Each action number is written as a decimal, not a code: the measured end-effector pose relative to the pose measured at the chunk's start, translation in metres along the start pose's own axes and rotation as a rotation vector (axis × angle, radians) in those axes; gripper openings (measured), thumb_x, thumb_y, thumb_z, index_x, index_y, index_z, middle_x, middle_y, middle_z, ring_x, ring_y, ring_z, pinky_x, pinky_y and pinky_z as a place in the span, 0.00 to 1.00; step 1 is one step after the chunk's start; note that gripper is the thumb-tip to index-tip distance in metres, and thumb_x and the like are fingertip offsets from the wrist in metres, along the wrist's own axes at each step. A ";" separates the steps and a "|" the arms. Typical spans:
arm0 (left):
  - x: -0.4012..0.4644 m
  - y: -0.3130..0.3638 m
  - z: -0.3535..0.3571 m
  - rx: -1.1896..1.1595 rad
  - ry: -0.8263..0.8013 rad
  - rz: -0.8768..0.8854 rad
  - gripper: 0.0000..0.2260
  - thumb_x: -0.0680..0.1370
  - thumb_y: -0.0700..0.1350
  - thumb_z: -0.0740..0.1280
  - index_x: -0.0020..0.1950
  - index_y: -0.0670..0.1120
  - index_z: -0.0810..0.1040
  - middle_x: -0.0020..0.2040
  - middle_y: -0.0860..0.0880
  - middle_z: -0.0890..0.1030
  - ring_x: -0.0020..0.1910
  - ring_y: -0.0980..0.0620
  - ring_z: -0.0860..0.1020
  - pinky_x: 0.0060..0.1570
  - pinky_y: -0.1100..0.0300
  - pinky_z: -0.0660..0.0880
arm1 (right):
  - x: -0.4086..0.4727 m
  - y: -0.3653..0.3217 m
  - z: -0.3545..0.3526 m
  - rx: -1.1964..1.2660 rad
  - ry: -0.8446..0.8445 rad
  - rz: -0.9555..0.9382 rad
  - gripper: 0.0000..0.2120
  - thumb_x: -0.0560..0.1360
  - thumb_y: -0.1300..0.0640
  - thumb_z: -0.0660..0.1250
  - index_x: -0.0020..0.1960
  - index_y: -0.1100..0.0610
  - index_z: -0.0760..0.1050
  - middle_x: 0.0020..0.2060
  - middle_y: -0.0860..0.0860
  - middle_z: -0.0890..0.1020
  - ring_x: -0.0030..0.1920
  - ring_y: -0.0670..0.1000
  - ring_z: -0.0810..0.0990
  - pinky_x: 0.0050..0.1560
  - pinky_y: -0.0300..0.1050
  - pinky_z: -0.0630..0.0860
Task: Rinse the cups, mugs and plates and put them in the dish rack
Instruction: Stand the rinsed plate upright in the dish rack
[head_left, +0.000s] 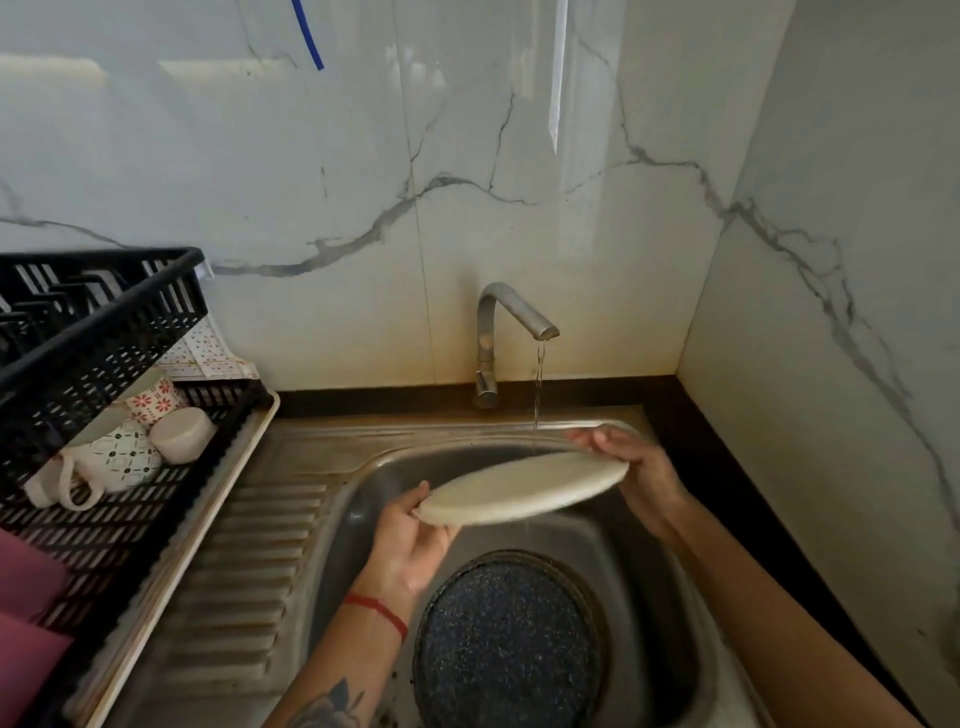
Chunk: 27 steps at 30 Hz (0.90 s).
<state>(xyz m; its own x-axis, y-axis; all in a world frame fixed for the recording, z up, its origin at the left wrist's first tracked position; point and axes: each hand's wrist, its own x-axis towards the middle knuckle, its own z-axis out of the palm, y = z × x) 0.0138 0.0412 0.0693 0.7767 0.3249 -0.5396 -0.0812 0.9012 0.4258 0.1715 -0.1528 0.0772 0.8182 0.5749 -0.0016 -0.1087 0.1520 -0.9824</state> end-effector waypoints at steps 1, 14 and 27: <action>0.003 -0.002 -0.001 0.097 -0.002 0.037 0.18 0.82 0.41 0.56 0.69 0.33 0.67 0.55 0.34 0.78 0.55 0.39 0.77 0.48 0.47 0.77 | 0.001 -0.002 -0.007 -0.115 -0.083 0.059 0.07 0.72 0.59 0.66 0.46 0.56 0.82 0.54 0.55 0.82 0.55 0.56 0.80 0.56 0.50 0.75; 0.014 -0.027 0.047 0.334 -0.354 0.161 0.18 0.81 0.46 0.58 0.71 0.46 0.70 0.64 0.39 0.77 0.64 0.39 0.75 0.64 0.42 0.70 | 0.040 -0.002 0.074 -1.364 -0.170 -0.653 0.24 0.82 0.47 0.47 0.77 0.51 0.54 0.77 0.52 0.52 0.77 0.52 0.41 0.75 0.50 0.36; 0.010 0.013 0.021 0.807 -0.352 0.243 0.19 0.77 0.42 0.62 0.68 0.49 0.71 0.61 0.46 0.80 0.61 0.43 0.77 0.57 0.43 0.76 | 0.075 -0.041 0.046 -0.800 0.079 -0.080 0.11 0.74 0.40 0.66 0.46 0.48 0.78 0.51 0.48 0.80 0.55 0.54 0.77 0.61 0.55 0.73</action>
<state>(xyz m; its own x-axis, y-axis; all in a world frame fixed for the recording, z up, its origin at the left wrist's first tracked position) 0.0340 0.0506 0.0848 0.9519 0.2537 -0.1721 0.0912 0.3018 0.9490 0.2109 -0.0791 0.1254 0.8470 0.5237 0.0907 0.3647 -0.4485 -0.8160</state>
